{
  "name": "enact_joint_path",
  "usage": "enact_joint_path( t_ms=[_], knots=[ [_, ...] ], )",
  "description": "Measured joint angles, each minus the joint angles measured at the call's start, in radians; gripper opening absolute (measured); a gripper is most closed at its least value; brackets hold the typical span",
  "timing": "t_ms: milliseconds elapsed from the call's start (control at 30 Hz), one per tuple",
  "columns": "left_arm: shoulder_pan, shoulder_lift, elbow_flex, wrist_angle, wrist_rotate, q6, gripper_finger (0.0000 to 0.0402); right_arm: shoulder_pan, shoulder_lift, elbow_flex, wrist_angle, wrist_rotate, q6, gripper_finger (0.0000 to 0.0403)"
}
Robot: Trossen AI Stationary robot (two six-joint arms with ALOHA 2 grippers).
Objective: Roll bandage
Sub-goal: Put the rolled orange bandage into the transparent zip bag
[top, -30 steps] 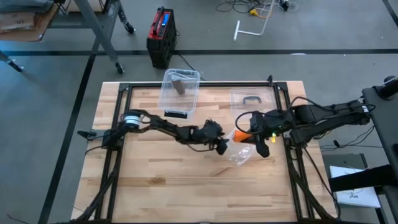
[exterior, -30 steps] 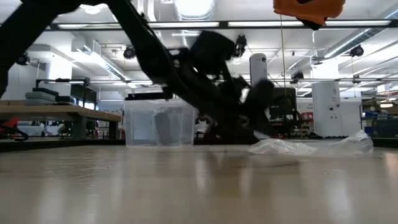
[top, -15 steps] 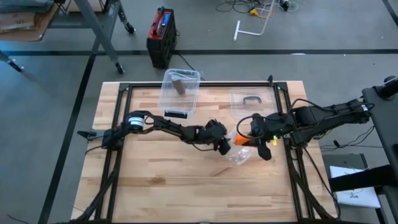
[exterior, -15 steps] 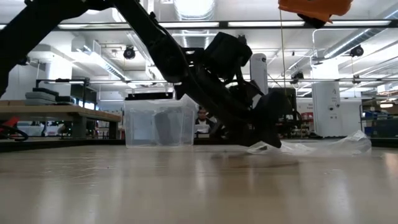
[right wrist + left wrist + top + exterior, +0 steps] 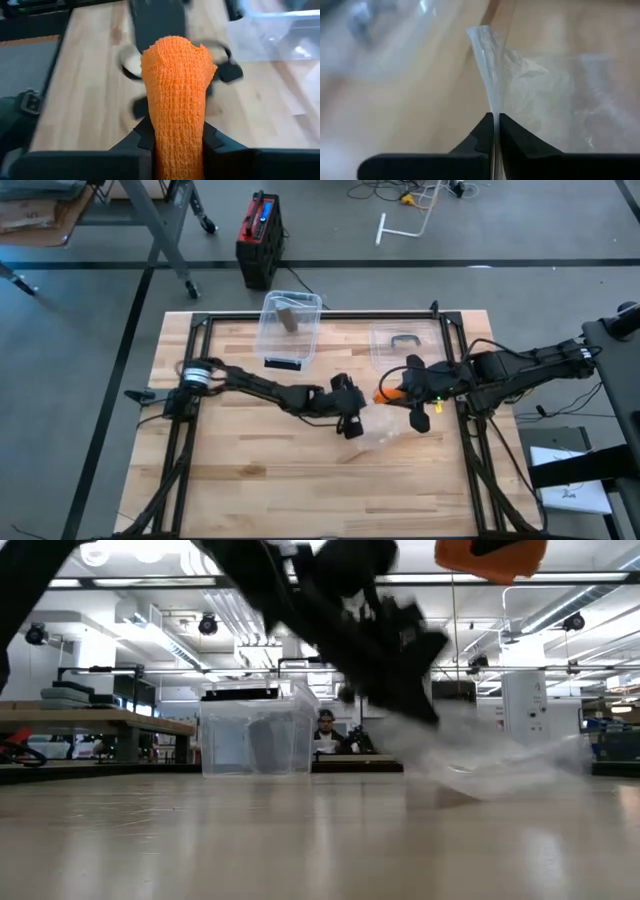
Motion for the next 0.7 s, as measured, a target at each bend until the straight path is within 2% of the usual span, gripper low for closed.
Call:
enact_joint_path(
  t_ms=[167,367,500,700],
  knots=[
    [-0.029,-0.174,-0.018,-0.049,-0.02,0.238,0.0004,-0.009,0.012,-0.001,0.018,0.076,-0.06,0.0059],
    [-0.065,-0.336,-0.044,-0.14,-0.021,0.504,0.0001,-0.022,0.047,-0.001,0.08,0.077,-0.143,0.0056],
    [-0.086,-0.359,-0.046,-0.222,-0.045,0.584,0.0007,-0.022,0.095,-0.001,0.089,0.077,-0.172,0.0056],
    [-0.124,-0.348,-0.046,-0.3,-0.187,0.732,0.0001,-0.022,0.217,-0.001,0.089,0.077,-0.178,0.0058]
  ],
)
